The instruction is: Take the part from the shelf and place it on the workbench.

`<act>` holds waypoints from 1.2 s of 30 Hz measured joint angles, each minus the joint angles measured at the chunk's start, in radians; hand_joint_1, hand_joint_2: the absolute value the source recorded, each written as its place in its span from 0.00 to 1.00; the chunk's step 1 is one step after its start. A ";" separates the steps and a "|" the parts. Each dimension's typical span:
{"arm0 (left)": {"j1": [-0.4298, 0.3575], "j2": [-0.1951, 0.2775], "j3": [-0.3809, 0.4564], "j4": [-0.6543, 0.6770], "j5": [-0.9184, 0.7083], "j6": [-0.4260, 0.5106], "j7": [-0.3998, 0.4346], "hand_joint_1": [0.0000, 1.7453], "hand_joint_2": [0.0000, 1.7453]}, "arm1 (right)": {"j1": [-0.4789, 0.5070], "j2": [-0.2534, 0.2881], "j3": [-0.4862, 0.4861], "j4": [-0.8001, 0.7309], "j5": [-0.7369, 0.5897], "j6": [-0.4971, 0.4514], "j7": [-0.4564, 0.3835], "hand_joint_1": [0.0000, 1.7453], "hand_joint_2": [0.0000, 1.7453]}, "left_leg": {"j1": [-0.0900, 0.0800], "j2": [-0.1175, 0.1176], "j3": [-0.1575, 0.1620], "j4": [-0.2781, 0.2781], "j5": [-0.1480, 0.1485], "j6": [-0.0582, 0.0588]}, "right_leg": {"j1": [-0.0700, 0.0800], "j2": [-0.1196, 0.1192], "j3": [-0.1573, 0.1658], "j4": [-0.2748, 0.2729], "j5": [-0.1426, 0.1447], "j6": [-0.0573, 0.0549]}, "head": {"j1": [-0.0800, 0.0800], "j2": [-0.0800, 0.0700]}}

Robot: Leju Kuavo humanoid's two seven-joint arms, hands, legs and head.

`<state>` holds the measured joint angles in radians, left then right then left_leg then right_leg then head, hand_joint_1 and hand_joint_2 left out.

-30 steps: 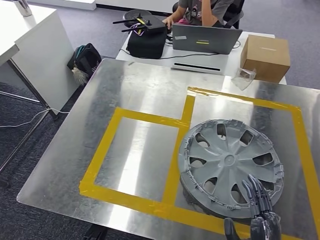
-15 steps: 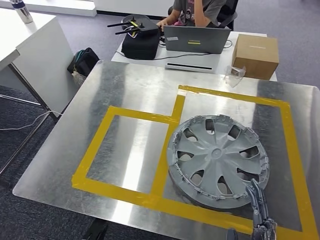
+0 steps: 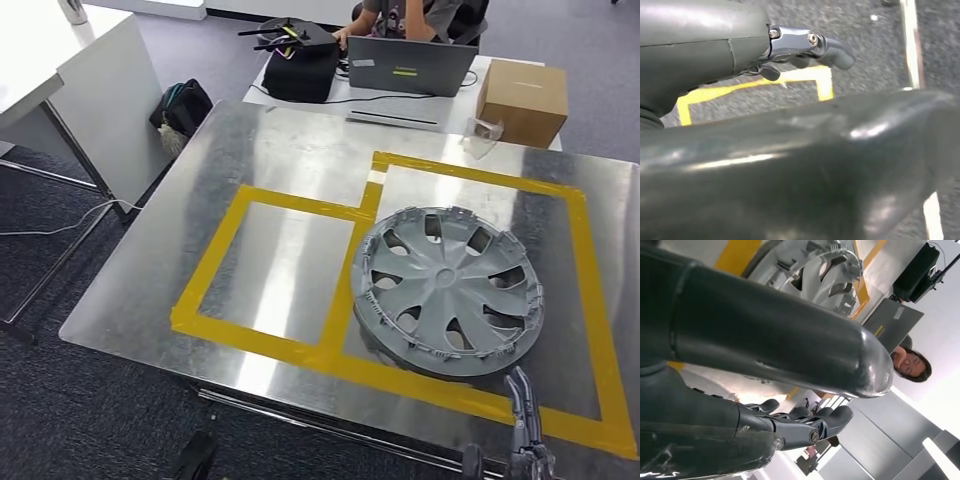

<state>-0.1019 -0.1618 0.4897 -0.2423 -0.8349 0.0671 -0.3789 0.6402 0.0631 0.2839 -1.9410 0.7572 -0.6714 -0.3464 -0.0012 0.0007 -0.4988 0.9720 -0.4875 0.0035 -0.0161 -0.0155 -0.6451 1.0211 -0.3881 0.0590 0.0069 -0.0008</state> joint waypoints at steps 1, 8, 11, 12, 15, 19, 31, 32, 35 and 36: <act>0.002 0.001 0.000 0.000 -0.001 0.002 0.000 0.00 0.00 | 0.000 0.001 -0.002 0.005 -0.007 0.000 0.000 0.00 0.00 | 0.000 -0.001 -0.010 -0.001 0.012 0.008 | -0.002 0.002 -0.010 0.017 -0.025 0.004 | 0.000 0.000; -0.008 0.000 0.006 0.000 0.021 0.027 0.011 0.00 0.00 | -0.023 -0.002 -0.008 0.061 -0.079 0.011 0.006 0.00 0.00 | -0.005 -0.034 -0.111 0.001 0.097 0.016 | 0.013 0.020 0.009 0.237 -0.164 -0.006 | -0.001 0.000; -0.146 -0.010 0.037 -0.006 0.111 0.076 0.186 0.00 0.00 | -0.112 -0.032 0.023 0.155 -0.153 0.024 0.016 0.00 0.00 | -0.003 -0.068 -0.155 0.002 0.144 0.005 | 0.016 0.074 0.162 0.025 -0.140 -0.018 | -0.002 0.000; -0.218 -0.014 0.047 -0.010 0.134 0.086 0.260 0.00 0.00 | -0.155 -0.044 0.039 0.205 -0.187 0.017 0.018 0.00 0.00 | -0.001 -0.083 -0.166 0.001 0.160 -0.001 | 0.017 0.084 0.185 -0.020 -0.150 -0.022 | 0.001 0.000; -0.367 -0.015 0.064 -0.021 0.174 0.105 0.334 0.00 0.00 | -0.240 -0.066 0.067 0.339 -0.256 0.003 0.010 0.00 0.00 | 0.001 -0.110 -0.179 -0.012 0.196 -0.023 | 0.019 0.058 0.174 -0.039 -0.135 -0.039 | 0.008 0.000; -0.404 -0.014 0.081 -0.025 0.240 0.145 0.291 0.00 0.00 | -0.294 -0.071 0.069 0.502 -0.314 0.002 -0.020 0.00 0.00 | -0.001 -0.034 -0.234 0.154 0.030 -0.036 | 0.016 0.017 0.134 -0.046 -0.079 -0.058 | -0.007 0.000; -0.446 0.027 0.097 -0.029 0.306 0.158 0.307 0.00 0.00 | -0.419 -0.060 0.050 0.871 -0.346 0.001 -0.098 0.00 0.00 | 0.003 0.040 -0.030 0.003 0.028 -0.010 | 0.003 -0.097 0.001 0.001 -0.002 -0.004 | -0.010 0.000; -0.447 0.029 0.099 -0.029 0.307 0.159 0.307 0.00 0.00 | -0.422 -0.058 0.050 0.887 -0.345 0.001 -0.099 0.00 0.00 | 0.003 0.030 -0.042 0.003 0.040 0.000 | 0.000 -0.070 -0.010 0.028 -0.033 0.001 | -0.009 0.000; -0.452 0.026 0.100 -0.029 0.314 0.167 0.307 0.00 0.00 | -0.431 -0.054 0.048 0.926 -0.343 0.000 -0.102 0.00 0.00 | -0.002 -0.008 -0.089 0.003 0.080 0.015 | 0.005 0.007 -0.062 0.210 -0.174 -0.001 | -0.006 0.000; -0.451 0.025 0.100 -0.029 0.318 0.170 0.306 0.00 0.00 | -0.436 -0.054 0.047 0.939 -0.342 0.000 -0.103 0.00 0.00 | -0.005 -0.021 -0.107 0.003 0.094 0.016 | 0.010 0.014 -0.070 0.261 -0.195 -0.007 | -0.005 0.000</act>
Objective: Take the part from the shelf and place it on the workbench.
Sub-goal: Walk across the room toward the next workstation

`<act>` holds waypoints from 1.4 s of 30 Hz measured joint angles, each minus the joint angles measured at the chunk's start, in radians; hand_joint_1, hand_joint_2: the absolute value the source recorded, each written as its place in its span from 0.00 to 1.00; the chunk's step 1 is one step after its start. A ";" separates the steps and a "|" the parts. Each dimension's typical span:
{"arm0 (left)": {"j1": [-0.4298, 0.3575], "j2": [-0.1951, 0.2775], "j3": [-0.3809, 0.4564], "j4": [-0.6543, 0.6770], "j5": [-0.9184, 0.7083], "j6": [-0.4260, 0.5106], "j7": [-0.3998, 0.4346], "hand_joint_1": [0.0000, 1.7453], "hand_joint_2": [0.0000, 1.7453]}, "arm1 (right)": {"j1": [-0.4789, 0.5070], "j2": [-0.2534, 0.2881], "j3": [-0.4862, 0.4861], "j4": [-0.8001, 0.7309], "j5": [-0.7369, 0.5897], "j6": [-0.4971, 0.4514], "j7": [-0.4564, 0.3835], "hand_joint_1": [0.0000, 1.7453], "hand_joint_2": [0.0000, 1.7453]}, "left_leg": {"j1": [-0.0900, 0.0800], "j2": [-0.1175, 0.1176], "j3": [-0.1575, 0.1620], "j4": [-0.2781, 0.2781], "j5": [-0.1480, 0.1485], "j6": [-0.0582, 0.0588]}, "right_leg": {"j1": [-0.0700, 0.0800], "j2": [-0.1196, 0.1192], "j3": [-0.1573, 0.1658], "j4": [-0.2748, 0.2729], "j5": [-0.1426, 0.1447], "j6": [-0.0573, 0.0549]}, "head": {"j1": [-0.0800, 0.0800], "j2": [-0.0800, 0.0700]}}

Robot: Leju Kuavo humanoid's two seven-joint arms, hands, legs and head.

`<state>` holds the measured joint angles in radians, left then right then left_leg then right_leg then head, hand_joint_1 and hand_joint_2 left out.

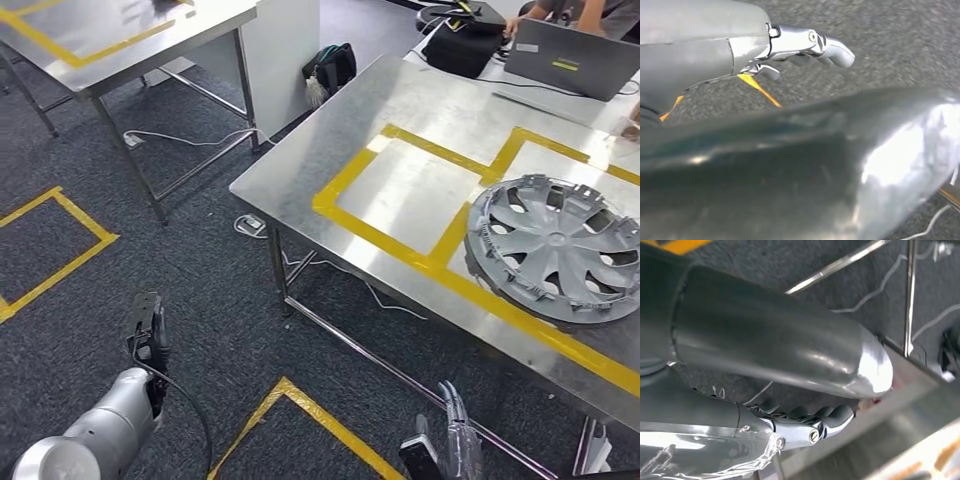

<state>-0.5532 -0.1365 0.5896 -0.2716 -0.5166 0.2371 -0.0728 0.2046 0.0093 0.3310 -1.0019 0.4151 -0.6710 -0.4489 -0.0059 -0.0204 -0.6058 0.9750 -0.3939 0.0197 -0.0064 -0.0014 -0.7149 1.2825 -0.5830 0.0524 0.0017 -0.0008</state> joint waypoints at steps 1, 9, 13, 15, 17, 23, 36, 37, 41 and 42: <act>0.002 0.000 0.000 0.000 0.004 0.003 -0.001 0.00 0.00 | -0.006 0.001 -0.001 0.012 0.000 0.000 0.000 0.00 0.00 | -0.003 -0.012 -0.018 0.000 0.014 0.001 | 0.005 0.004 0.007 0.021 0.002 -0.007 | 0.000 0.000; 0.008 0.002 0.004 0.000 0.047 0.024 -0.014 0.00 0.00 | -0.046 0.016 -0.006 0.090 -0.040 0.012 -0.023 0.00 0.00 | -0.004 -0.100 -0.095 -0.008 0.113 -0.027 | 0.021 0.073 0.225 -0.279 0.052 -0.048 | 0.003 0.000; 0.015 0.007 0.011 0.000 0.088 0.038 -0.036 0.00 0.00 | -0.070 0.030 -0.054 0.160 -0.148 0.104 -0.050 0.00 0.00 | -0.002 -0.020 -0.140 0.109 -0.027 -0.046 | 0.016 0.019 0.201 -0.292 0.093 -0.069 | -0.006 0.000; 0.018 0.006 0.015 0.000 0.103 0.041 -0.045 0.00 0.00 | -0.080 0.036 -0.084 0.201 -0.185 0.149 -0.068 0.00 0.00 | 0.007 0.003 -0.173 0.244 -0.094 -0.060 | 0.015 -0.013 0.181 -0.292 0.113 -0.067 | -0.007 0.000; 0.026 0.005 0.020 0.000 0.119 0.047 -0.054 0.00 0.00 | -0.095 0.044 -0.116 0.250 -0.221 0.196 -0.084 0.00 0.00 | 0.019 0.010 -0.163 0.297 -0.076 -0.073 | 0.011 -0.045 0.159 -0.291 0.129 -0.059 | -0.008 0.000; 0.031 -0.002 0.032 0.000 0.163 0.068 -0.079 0.00 0.00 | -0.161 0.064 -0.223 0.412 -0.311 0.355 -0.098 0.00 0.00 | 0.022 0.092 0.050 0.017 -0.052 -0.067 | 0.008 -0.127 0.129 -0.267 0.142 -0.020 | -0.007 0.000; 0.049 -0.018 0.054 0.000 0.226 0.101 -0.104 0.00 0.00 | -0.243 0.084 -0.353 0.681 -0.355 0.500 -0.004 0.00 0.00 | 0.008 -0.075 0.011 0.016 -0.016 -0.020 | -0.007 0.068 0.131 -0.223 0.112 -0.014 | 0.001 0.000; 0.049 -0.018 0.055 0.000 0.232 0.103 -0.109 0.00 0.00 | -0.248 0.085 -0.356 0.692 -0.353 0.504 0.009 0.00 0.00 | 0.009 -0.085 0.007 0.016 -0.012 -0.026 | -0.008 0.082 0.146 -0.251 0.115 -0.015 | 0.001 0.000; 0.057 -0.012 0.063 0.000 0.288 0.115 -0.157 0.00 0.00 | -0.259 0.093 -0.367 0.711 -0.342 0.511 0.014 0.00 0.00 | 0.016 -0.091 -0.016 0.025 -0.013 -0.051 | -0.004 0.050 0.149 -0.267 0.127 -0.035 | -0.002 0.000; 0.055 -0.011 0.068 -0.001 0.313 0.116 -0.185 0.00 0.00 | -0.263 0.095 -0.368 0.712 -0.338 0.513 0.001 0.00 0.00 | 0.015 -0.068 -0.032 0.055 -0.034 -0.054 | -0.004 0.038 0.149 -0.272 0.131 -0.041 | -0.004 0.000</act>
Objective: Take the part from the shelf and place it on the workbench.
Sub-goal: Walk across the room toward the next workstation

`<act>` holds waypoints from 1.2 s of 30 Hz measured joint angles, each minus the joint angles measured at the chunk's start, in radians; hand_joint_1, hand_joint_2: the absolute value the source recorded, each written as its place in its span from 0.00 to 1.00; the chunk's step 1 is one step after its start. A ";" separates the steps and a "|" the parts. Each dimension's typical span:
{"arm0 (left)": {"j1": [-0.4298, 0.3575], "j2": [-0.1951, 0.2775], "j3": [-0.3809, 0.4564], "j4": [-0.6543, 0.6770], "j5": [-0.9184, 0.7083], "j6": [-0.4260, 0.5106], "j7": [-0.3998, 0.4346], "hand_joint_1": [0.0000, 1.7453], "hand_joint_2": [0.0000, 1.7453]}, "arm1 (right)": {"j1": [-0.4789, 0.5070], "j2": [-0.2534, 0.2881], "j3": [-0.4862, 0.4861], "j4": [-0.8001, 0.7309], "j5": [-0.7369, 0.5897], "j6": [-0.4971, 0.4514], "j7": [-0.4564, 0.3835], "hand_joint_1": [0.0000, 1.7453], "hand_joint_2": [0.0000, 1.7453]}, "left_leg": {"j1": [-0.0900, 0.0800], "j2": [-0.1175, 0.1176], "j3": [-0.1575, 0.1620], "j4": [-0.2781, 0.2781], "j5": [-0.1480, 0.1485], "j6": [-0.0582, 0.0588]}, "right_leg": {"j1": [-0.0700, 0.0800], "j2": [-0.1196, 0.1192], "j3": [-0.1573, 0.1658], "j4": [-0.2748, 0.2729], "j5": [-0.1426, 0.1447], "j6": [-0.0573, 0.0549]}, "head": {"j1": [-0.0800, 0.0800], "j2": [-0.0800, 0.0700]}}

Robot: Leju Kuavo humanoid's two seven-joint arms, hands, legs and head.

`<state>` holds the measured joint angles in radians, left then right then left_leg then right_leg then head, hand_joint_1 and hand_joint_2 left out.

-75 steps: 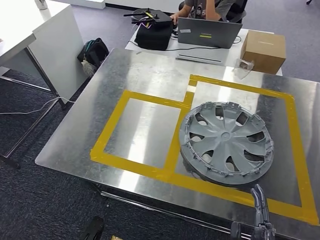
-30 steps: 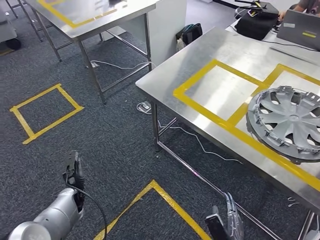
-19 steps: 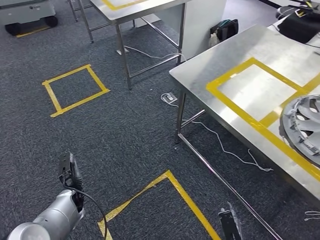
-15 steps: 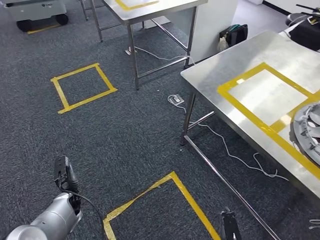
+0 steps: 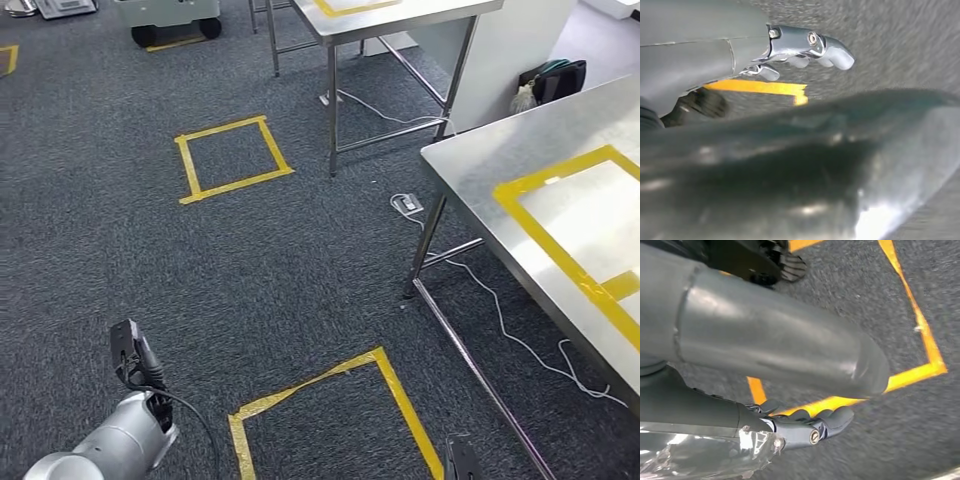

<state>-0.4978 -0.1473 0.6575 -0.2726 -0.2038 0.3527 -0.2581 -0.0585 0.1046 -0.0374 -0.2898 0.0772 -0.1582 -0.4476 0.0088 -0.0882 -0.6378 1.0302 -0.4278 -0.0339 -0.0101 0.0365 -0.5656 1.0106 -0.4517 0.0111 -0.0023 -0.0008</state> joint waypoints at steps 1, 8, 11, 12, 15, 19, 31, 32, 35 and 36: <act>-0.004 0.000 0.007 -0.002 0.030 -0.002 -0.037 0.00 0.00 | -0.004 0.001 -0.001 0.000 0.005 0.002 -0.016 0.00 0.00 | -0.001 0.030 -0.025 0.052 -0.032 -0.002 | 0.001 -0.013 -0.001 -0.003 0.003 -0.004 | -0.002 0.000; 0.091 -0.003 0.010 -0.061 0.080 -0.248 -0.249 0.00 0.00 | -0.016 0.009 -0.044 -0.011 -0.055 -0.006 -0.150 0.00 0.00 | -0.008 0.124 0.005 0.067 -0.022 -0.005 | 0.004 -0.102 0.002 -0.003 -0.002 -0.003 | -0.004 0.000; 0.290 -0.009 -0.051 -0.089 0.011 -0.471 -0.398 0.00 0.00 | 0.028 0.013 -0.107 -0.033 -0.063 -0.016 -0.231 0.00 0.00 | -0.022 0.175 0.078 -0.052 -0.005 0.012 | 0.008 -0.123 0.013 0.001 -0.016 0.012 | -0.010 0.000; 0.334 -0.011 -0.058 -0.090 0.006 -0.498 -0.417 0.00 0.00 | 0.041 0.014 -0.122 -0.039 -0.051 -0.027 -0.239 0.00 0.00 | -0.023 0.161 0.074 -0.053 -0.005 0.019 | 0.009 -0.136 0.014 0.001 -0.019 0.016 | -0.012 0.000; 0.373 -0.010 -0.061 -0.090 -0.010 -0.512 -0.407 0.00 0.00 | 0.047 0.023 -0.156 -0.057 -0.011 -0.055 -0.238 0.00 0.00 | -0.014 0.119 0.064 -0.055 0.002 0.036 | 0.007 -0.119 -0.006 0.038 -0.051 0.032 | -0.010 0.000; 0.395 -0.005 -0.062 -0.099 -0.028 -0.492 -0.362 0.00 0.00 | 0.054 0.033 -0.201 -0.065 0.039 -0.078 -0.235 0.00 0.00 | -0.009 0.068 0.064 -0.056 0.005 0.046 | 0.003 -0.044 -0.107 0.273 -0.162 0.037 | -0.005 0.000; 0.442 -0.016 -0.054 -0.134 -0.063 -0.444 -0.359 0.00 0.00 | 0.058 0.052 -0.278 -0.086 0.110 -0.098 -0.246 0.00 0.00 | 0.002 0.013 0.006 0.021 -0.023 -0.006 | -0.010 -0.003 0.020 0.016 -0.032 0.006 | -0.012 0.000; 0.440 -0.018 -0.054 -0.135 -0.066 -0.441 -0.359 0.00 0.00 | 0.059 0.053 -0.282 -0.088 0.118 -0.100 -0.247 0.00 0.00 | -0.001 0.045 -0.022 0.083 -0.058 -0.007 | -0.006 -0.018 0.019 0.015 -0.032 0.002 | -0.014 0.000; 0.439 -0.023 -0.049 -0.137 -0.073 -0.431 -0.360 0.00 0.00 | 0.061 0.054 -0.295 -0.088 0.141 -0.106 -0.249 0.00 0.00 | -0.001 0.074 -0.090 0.242 -0.120 -0.005 | 0.004 -0.067 0.016 0.015 -0.034 -0.005 | -0.016 0.000; 0.440 -0.023 -0.046 -0.137 -0.076 -0.428 -0.361 0.00 0.00 | 0.060 0.055 -0.299 -0.088 0.151 -0.107 -0.249 0.00 0.00 | -0.002 0.076 -0.082 0.235 -0.107 -0.002 | 0.006 -0.080 0.016 0.015 -0.034 -0.006 | -0.016 0.000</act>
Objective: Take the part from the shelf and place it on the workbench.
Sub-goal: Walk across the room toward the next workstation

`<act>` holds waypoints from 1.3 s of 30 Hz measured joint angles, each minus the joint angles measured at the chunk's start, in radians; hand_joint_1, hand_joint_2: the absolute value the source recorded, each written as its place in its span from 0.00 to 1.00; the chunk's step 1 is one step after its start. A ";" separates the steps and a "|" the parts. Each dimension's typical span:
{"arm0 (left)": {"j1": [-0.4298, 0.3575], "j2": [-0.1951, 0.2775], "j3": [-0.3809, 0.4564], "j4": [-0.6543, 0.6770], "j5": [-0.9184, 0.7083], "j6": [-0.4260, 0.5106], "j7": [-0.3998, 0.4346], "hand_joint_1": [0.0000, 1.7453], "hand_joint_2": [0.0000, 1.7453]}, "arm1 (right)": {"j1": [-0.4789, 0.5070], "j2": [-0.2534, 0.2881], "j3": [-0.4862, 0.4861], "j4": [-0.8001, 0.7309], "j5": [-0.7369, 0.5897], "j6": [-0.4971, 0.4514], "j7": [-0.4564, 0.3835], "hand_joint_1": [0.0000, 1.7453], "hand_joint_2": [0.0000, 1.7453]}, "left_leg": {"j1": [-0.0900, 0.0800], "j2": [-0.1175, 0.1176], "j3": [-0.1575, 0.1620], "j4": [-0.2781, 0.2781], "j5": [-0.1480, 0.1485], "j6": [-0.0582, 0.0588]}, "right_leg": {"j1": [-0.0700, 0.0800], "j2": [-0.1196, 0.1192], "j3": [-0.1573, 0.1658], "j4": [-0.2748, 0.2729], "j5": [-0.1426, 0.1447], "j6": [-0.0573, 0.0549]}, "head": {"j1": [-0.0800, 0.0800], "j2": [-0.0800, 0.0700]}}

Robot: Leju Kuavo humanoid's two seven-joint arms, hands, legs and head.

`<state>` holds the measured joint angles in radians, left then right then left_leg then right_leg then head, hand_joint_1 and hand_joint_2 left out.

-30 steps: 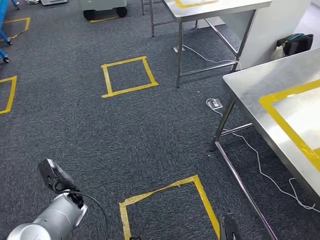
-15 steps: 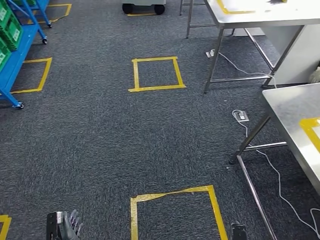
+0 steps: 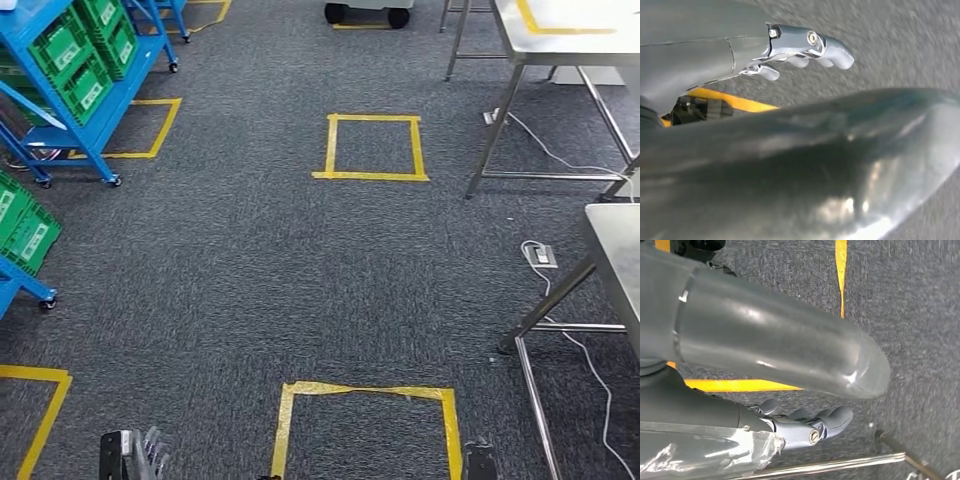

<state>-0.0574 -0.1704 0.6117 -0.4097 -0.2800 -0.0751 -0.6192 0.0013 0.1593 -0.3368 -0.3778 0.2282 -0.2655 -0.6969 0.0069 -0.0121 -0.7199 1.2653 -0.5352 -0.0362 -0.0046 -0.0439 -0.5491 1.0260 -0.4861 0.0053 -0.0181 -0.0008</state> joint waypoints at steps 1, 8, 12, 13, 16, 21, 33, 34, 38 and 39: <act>0.001 0.000 0.004 0.000 -0.004 0.003 -0.001 0.00 0.00 | -0.001 0.001 -0.004 0.000 0.010 -0.001 0.000 0.00 0.00 | -0.001 0.002 0.019 -0.030 0.021 0.003 | 0.002 -0.011 0.001 0.000 0.000 0.000 | 0.000 0.000; -0.003 -0.003 0.012 -0.003 -0.028 0.017 -0.006 0.00 0.00 | -0.005 0.009 -0.028 -0.002 0.048 -0.001 -0.002 0.00 0.00 | -0.019 0.051 0.124 -0.223 0.095 0.027 | 0.009 -0.066 0.012 -0.002 -0.007 0.010 | 0.000 0.000; -0.009 -0.010 0.016 -0.005 -0.054 0.033 -0.014 0.00 0.00 | -0.005 0.014 -0.058 -0.009 0.068 0.000 -0.003 0.00 0.00 | -0.016 0.033 0.150 -0.286 0.111 0.053 | 0.006 0.003 -0.034 0.110 -0.080 0.037 | 0.007 0.000; -0.012 -0.012 0.017 -0.005 -0.056 0.034 -0.015 0.00 0.00 | -0.002 0.014 -0.064 -0.009 0.068 0.000 -0.002 0.00 0.00 | -0.014 0.018 0.149 -0.286 0.112 0.055 | 0.004 0.025 -0.066 0.179 -0.111 0.040 | 0.010 0.000; -0.010 -0.018 0.017 -0.005 -0.060 0.035 -0.016 0.00 0.00 | 0.006 0.015 -0.077 -0.009 0.068 0.003 -0.002 0.00 0.00 | -0.012 -0.027 0.148 -0.285 0.114 0.056 | 0.001 0.041 -0.120 0.276 -0.126 0.045 | 0.012 0.000; -0.012 -0.023 0.019 -0.005 -0.071 0.043 -0.016 0.00 0.00 | 0.012 0.019 -0.106 -0.021 0.080 0.020 -0.003 0.00 0.00 | -0.006 -0.096 0.139 -0.273 0.117 0.032 | -0.017 0.128 -0.001 0.017 -0.006 0.049 | 0.013 0.000; -0.012 -0.039 0.015 -0.005 -0.087 0.060 -0.019 0.00 0.00 | 0.031 0.020 -0.168 -0.040 0.117 0.059 -0.003 0.00 0.00 | -0.008 0.011 0.040 -0.069 0.051 0.005 | -0.006 -0.015 0.003 0.005 -0.003 0.004 | -0.001 0.000; -0.012 -0.039 0.015 -0.005 -0.087 0.060 -0.020 0.00 0.00 | 0.030 0.021 -0.171 -0.040 0.121 0.058 -0.003 0.00 0.00 | -0.011 0.035 0.079 -0.138 0.080 0.010 | -0.005 -0.026 0.005 0.005 -0.004 0.006 | -0.002 0.000; -0.015 -0.038 0.016 -0.009 -0.088 0.065 -0.026 0.00 0.00 | 0.025 0.030 -0.182 -0.042 0.145 0.052 -0.003 0.00 0.00 | -0.026 0.074 0.140 -0.269 0.105 0.030 | 0.005 -0.071 0.011 0.005 -0.011 0.022 | -0.004 0.000; -0.012 -0.037 0.016 -0.010 -0.090 0.065 -0.027 0.00 0.00 | 0.022 0.033 -0.186 -0.043 0.154 0.051 -0.003 0.00 0.00 | -0.023 0.062 0.140 -0.271 0.107 0.035 | 0.004 -0.077 0.012 0.003 -0.013 0.027 | -0.003 0.000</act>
<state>-0.0689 -0.2073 0.6276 -0.4197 -0.3697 -0.0097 -0.6464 0.0235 0.1919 -0.5224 -0.4212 0.3820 -0.2150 -0.7000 -0.0162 0.0502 -0.5801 0.9943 -0.4280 -0.0012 -0.0007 -0.1205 -0.5369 1.0294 -0.4995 0.0320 -0.0209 -0.0008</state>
